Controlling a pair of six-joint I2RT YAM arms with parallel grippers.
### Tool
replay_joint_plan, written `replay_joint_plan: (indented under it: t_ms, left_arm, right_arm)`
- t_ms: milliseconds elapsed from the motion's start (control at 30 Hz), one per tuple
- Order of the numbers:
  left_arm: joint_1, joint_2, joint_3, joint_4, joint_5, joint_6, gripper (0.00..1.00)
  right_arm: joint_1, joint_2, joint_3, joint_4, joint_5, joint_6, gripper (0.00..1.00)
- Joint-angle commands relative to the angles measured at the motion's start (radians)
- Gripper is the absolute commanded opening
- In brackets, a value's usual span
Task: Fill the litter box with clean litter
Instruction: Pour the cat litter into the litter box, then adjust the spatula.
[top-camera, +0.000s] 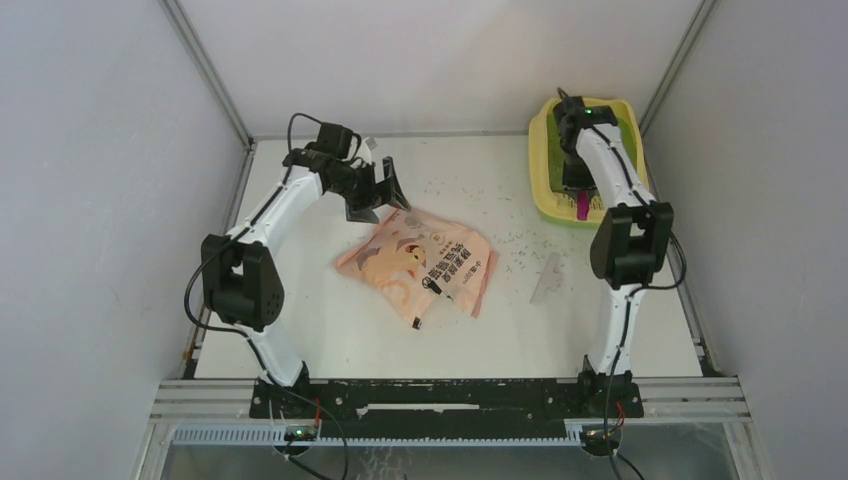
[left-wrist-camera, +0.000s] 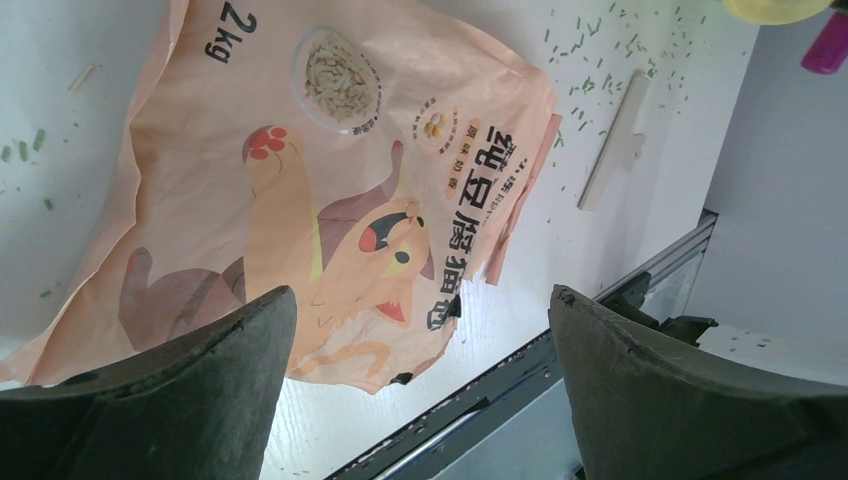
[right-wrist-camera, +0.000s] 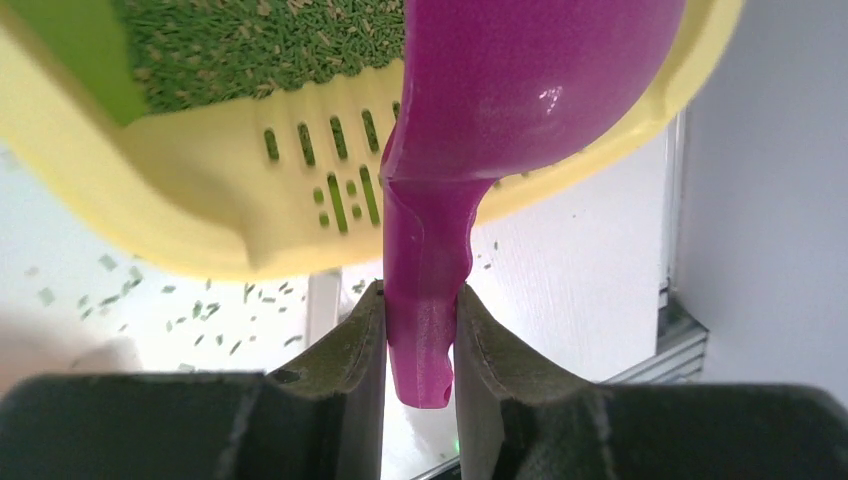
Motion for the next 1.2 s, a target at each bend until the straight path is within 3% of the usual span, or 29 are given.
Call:
replay_joint_plan:
  t_ms: [0, 100, 200, 367, 500, 800, 1033, 1167]
  left_arm:
    - [-0.006, -0.099, 0.033, 0.083, 0.062, -0.012, 1.0]
    - [-0.006, -0.152, -0.013, 0.165, 0.093, -0.039, 1.0]
    - [-0.007, -0.175, -0.053, 0.232, 0.175, -0.069, 1.0]
    - [-0.006, -0.243, -0.148, 0.326, 0.266, -0.101, 1.0]
    - [-0.025, -0.338, -0.248, 0.36, 0.303, -0.121, 1.0]
    - [-0.152, -0.637, -0.452, 0.293, 0.355, -0.134, 1.0]
    - [-0.189, -0.901, -0.598, 0.276, 0.453, -0.184, 1.0]
    - [-0.231, -0.972, -0.624, 0.213, 0.462, -0.152, 1.0]
  right_arm:
    - [-0.002, -0.237, -0.04, 0.077, -0.153, -0.017, 0.0]
    - [0.009, -0.318, -0.103, 0.086, -0.244, -0.014, 0.0]
    - [0.017, -0.41, -0.23, 0.128, -0.45, -0.011, 0.0]
    - [0.072, -0.622, -0.511, 0.324, -0.968, 0.014, 0.0]
    - [0.176, -0.775, -0.68, 0.427, -1.23, 0.049, 0.0]
    - [0.494, -1.062, -0.948, 0.623, -1.456, 0.195, 0.02]
    - [0.625, -1.238, -1.166, 0.822, -1.593, 0.363, 0.02]
    - [0.684, -1.258, -1.18, 0.834, -1.628, 0.388, 0.02]
